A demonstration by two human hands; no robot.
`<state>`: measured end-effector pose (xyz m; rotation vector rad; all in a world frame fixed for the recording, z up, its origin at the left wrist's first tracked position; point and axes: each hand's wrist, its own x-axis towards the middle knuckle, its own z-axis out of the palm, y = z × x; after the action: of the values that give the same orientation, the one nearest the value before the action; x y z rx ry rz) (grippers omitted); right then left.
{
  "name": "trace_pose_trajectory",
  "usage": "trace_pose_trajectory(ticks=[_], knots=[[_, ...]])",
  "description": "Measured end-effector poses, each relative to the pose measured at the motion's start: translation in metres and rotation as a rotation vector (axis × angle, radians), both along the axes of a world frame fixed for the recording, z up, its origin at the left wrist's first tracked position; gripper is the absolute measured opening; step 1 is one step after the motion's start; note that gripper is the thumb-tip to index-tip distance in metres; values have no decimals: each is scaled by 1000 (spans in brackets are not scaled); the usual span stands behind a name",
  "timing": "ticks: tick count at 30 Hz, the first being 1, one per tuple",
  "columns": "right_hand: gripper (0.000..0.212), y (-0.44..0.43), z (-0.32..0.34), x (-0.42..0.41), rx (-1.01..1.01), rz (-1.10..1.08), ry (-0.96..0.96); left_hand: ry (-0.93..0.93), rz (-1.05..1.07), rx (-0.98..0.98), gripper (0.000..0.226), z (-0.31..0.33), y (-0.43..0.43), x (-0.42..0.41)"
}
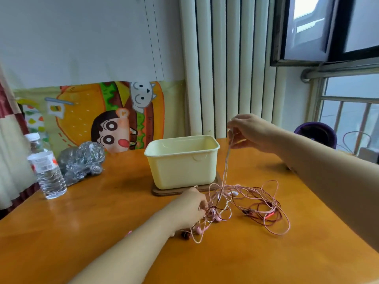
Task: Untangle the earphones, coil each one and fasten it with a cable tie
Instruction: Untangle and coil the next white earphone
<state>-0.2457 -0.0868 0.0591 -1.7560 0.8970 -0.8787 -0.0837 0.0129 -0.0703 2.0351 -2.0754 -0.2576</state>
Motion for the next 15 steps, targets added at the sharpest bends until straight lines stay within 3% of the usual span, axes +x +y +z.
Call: trace_pose_trajectory(ticks=[5,10,15], knots=[[16,10,46,10,-204,19,-92,179,47,-137,12,39,-16,-6],[19,17,76,15,-417,39,-52,159,53,23,75,86,-14,5],[17,24,104,16,-393,66,-69,478,-35,-14,79,141,-6,3]])
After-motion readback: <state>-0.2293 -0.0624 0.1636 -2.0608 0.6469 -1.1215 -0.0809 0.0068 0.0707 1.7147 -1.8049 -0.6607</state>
